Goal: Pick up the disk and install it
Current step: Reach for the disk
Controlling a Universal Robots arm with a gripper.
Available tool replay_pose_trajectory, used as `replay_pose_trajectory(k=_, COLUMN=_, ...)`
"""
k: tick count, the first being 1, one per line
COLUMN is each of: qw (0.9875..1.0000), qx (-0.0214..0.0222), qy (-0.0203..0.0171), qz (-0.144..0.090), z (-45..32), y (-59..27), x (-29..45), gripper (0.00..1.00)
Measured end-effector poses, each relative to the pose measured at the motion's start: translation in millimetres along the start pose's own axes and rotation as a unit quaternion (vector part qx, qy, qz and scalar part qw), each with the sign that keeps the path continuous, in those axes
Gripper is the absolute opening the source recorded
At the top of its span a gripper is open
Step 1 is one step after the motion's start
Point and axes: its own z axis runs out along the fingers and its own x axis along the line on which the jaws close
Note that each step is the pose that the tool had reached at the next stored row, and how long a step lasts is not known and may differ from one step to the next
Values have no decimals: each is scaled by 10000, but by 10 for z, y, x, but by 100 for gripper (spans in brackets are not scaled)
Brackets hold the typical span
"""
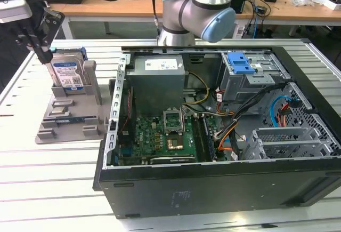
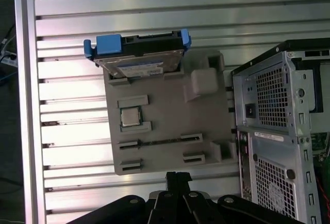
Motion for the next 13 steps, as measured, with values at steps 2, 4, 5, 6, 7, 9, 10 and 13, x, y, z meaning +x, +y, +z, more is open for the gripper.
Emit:
replay_pose_trajectory(k=2, qw=10000, qx=0, qy=0, qz=0, z=-1, y=-3, x=41, gripper=11)
replay_pose_trajectory(k=4, qw=10000, qx=0, qy=0, qz=0, z=-2, y=-7, x=94, gripper=11)
replay_pose_trajectory(k=5, qw=10000, qx=0, qy=0, qz=0, z=-3, y=-8, x=107, gripper=11)
replay_pose_trajectory(k=6, qw=10000, qx=0, qy=0, qz=0, z=-4, y=-10, x=140, gripper=11)
replay_pose_trajectory(k=7, qw=10000, qx=0, qy=0, qz=0, z=-4, y=-12, x=165, gripper=11)
replay_pose_trajectory(k=9, qw=10000, qx=0, qy=0, qz=0, z=-6, y=-15, x=208, gripper=11)
replay_pose_trajectory(k=10, qw=10000, qx=0, qy=0, qz=0, z=-6, y=-16, x=221, gripper=11)
replay_pose_trajectory(k=13, qw=10000, qx=0, qy=0, qz=0, z=-7, y=-21, x=274, gripper=11)
